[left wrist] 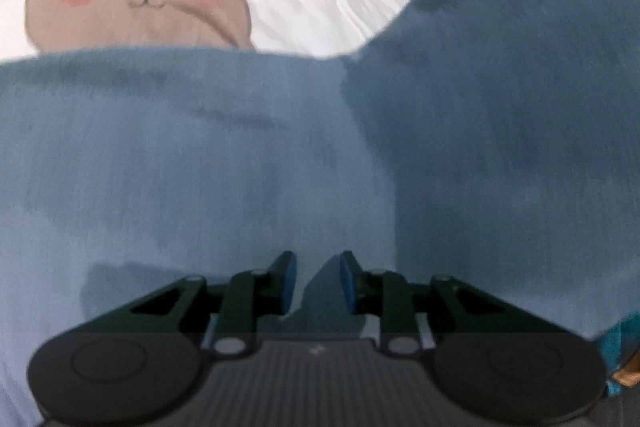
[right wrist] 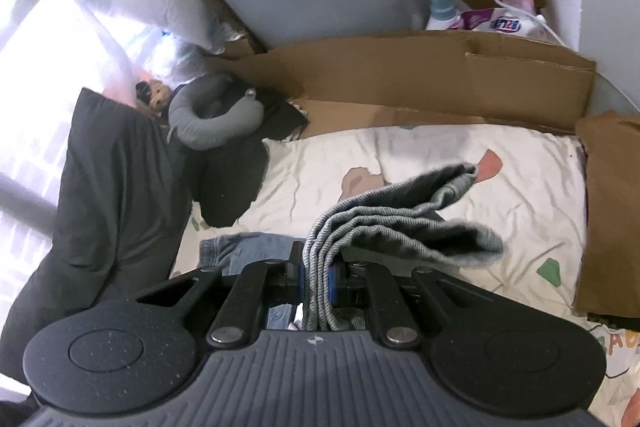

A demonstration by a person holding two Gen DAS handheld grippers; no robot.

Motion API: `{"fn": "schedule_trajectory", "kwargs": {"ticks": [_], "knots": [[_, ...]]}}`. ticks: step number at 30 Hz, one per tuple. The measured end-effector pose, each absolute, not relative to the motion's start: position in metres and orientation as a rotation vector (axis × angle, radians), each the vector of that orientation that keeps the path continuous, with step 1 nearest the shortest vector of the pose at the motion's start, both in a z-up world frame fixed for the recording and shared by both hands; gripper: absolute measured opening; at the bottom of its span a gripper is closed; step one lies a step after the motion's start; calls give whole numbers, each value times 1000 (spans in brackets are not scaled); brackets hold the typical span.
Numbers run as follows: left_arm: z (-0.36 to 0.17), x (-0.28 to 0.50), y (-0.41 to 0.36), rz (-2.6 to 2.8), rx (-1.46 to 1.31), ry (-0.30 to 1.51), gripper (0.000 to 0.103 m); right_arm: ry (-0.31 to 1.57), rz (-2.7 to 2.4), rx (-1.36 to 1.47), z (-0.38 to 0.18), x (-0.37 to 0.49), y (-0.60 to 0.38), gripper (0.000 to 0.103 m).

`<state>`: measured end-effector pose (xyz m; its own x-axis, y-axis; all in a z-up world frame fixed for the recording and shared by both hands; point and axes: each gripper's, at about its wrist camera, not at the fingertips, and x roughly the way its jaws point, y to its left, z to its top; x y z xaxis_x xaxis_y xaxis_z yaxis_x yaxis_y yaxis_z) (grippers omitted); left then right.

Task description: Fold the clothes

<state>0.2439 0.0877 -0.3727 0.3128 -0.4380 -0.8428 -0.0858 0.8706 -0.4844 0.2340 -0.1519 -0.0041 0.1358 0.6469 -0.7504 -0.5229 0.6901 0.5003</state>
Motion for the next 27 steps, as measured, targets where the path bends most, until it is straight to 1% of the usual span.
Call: {"fn": "schedule_trajectory", "kwargs": {"ticks": [10, 11, 12, 13, 17, 21, 27], "knots": [[-376, 297, 86, -209, -473, 1202, 24, 1130, 813, 172, -3, 260, -165, 10], [-377, 301, 86, -202, -473, 1196, 23, 1131, 806, 175, -5, 263, -167, 10], [-378, 305, 86, -194, -473, 1191, 17, 1134, 803, 173, -6, 265, -167, 10], [-379, 309, 86, -187, -474, 1184, 14, 1134, 801, 168, -7, 266, -166, 10], [-379, 325, 91, -159, -501, 1149, 12, 1136, 806, 156, -8, 268, -162, 10], [-381, 327, 88, -125, -489, 1127, 3, 1140, 810, 147, -10, 269, -157, 10], [-385, 320, 82, -121, -498, 1127, 3, 1137, 820, 151, -9, 268, -154, 10]]}}
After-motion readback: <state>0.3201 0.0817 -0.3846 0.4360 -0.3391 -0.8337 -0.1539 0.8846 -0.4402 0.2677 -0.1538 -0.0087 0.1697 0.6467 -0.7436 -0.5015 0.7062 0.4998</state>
